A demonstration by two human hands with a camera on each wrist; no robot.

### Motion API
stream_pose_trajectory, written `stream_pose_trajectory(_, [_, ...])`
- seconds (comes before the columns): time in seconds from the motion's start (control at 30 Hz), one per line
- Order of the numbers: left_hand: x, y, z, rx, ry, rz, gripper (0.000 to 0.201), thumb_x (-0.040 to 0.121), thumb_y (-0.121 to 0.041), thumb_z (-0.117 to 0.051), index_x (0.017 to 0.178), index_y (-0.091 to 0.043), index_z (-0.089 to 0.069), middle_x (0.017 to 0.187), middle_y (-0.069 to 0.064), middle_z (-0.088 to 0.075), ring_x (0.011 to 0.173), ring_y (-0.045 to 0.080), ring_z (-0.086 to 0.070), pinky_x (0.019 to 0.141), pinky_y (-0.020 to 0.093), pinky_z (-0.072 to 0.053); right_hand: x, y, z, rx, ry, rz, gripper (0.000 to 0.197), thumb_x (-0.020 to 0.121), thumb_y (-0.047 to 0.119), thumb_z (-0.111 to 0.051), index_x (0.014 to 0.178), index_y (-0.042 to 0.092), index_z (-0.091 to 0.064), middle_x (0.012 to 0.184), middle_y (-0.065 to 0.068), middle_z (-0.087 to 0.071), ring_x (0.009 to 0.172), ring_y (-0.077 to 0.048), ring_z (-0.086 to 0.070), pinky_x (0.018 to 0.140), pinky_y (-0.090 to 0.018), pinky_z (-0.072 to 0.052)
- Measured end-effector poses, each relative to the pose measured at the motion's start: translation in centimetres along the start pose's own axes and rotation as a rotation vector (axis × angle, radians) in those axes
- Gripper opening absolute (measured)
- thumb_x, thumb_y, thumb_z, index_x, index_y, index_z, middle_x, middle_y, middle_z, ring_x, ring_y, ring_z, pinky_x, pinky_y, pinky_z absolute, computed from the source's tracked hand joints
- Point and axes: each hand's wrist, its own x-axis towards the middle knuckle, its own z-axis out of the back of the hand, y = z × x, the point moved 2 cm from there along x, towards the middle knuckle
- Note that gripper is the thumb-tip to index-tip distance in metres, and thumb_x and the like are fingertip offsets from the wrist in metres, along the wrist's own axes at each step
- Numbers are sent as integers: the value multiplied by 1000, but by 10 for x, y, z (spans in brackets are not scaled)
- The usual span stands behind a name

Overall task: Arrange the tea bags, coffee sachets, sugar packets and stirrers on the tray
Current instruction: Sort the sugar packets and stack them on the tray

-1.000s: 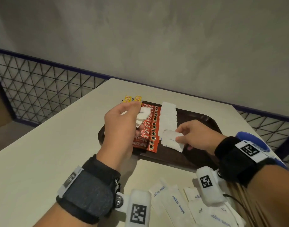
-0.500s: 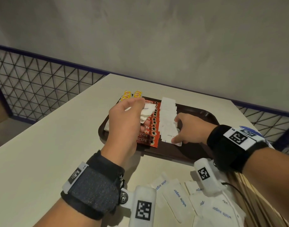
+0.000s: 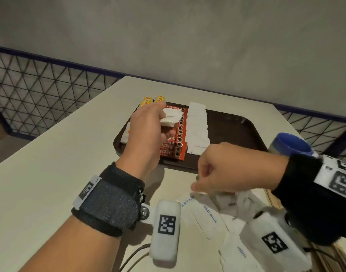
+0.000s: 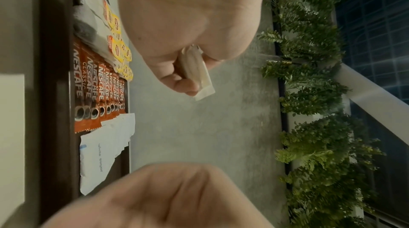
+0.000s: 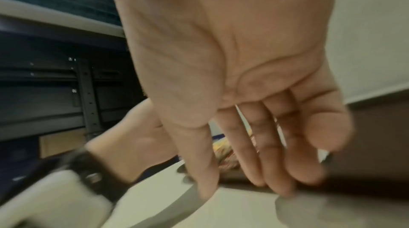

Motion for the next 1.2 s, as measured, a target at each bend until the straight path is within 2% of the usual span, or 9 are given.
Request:
stream_pose_trajectory(0.17, [-3, 5, -3, 72, 98, 22, 49, 94, 5, -56, 137, -18, -50, 124, 15, -61, 95, 23, -72, 69, 29, -59, -17, 17, -30, -255, -24, 12, 43, 79, 56, -78, 102, 22, -64, 92, 2, -65, 77, -19, -64, 69, -36, -58])
stream_pose_trajectory(0.3, [-5, 7, -4, 66, 176, 30, 72, 87, 12, -68, 145, -23, -43, 135, 11, -59, 110, 27, -71, 82, 37, -64, -15, 7, -38, -79, -63, -12, 37, 78, 48, -84, 97, 23, -65, 90, 5, -67, 75, -18, -67, 72, -38, -61])
stream_pose_trajectory(0.4, [-6, 7, -5, 52, 235, 60, 59, 88, 12, -69, 137, -14, -49, 128, 13, -67, 112, 29, -72, 91, 39, -62, -13, -2, -42, 129, -47, -40, 35, 77, 39, -86, 103, 28, -65, 91, 9, -64, 76, -14, -69, 72, -35, -62])
stream_pose_trajectory(0.57, [-7, 7, -5, 48, 287, 129, 39, 93, 3, -69, 131, -4, -59, 125, 18, -72, 104, 27, -76, 74, 28, -63, -22, -14, -28, 445, -44, -22, 11, 82, 28, -84, 88, 23, -76, 73, 1, -68, 59, -3, -58, 63, -23, -54])
stream_pose_trajectory(0.67, [-11, 7, -8, 26, 290, 184, 40, 97, -2, -67, 135, -4, -55, 127, 20, -70, 102, 32, -76, 66, 27, -63, -32, -22, -9, 819, -76, 32, 13, 83, 19, -82, 89, 9, -76, 82, -21, -70, 66, -19, -59, 62, -31, -54])
stream_pose_trajectory(0.83, [-15, 11, -11, 88, 349, 237, 24, 99, -4, -63, 124, -6, -64, 120, 15, -75, 98, 27, -77, 61, 24, -61, -30, -39, -1, 1405, -322, 73, 26, 81, 16, -73, 95, -4, -65, 79, -16, -62, 63, -19, -52, 56, -29, -43])
stream_pose_trajectory(0.93, [-16, 15, -11, 85, 383, 277, 29, 98, 0, -63, 127, -6, -63, 121, 15, -75, 104, 32, -76, 68, 29, -63, -22, -44, -8, 1692, -555, 118, 11, 93, -1, -56, 97, -6, -65, 88, -11, -74, 79, -23, -71, 73, -33, -49])
stream_pose_trajectory(1.0, [-17, 16, -12, 82, 404, 293, 31, 98, 1, -62, 128, -6, -62, 121, 14, -75, 104, 32, -76, 70, 31, -64, -20, -47, -14, 1791, -693, 140, 21, 89, -8, -47, 86, -5, -67, 98, -13, -76, 96, -27, -75, 85, -35, -52])
stream_pose_trajectory(1.2, [-24, 19, -16, 126, 470, 293, 33, 96, 0, -65, 129, -7, -63, 120, 13, -76, 105, 29, -76, 71, 31, -65, -18, -50, -20, 1791, -795, 209, 47, 80, -10, -38, 54, 14, -69, 102, -8, -78, 100, -20, -72, 86, -34, -52])
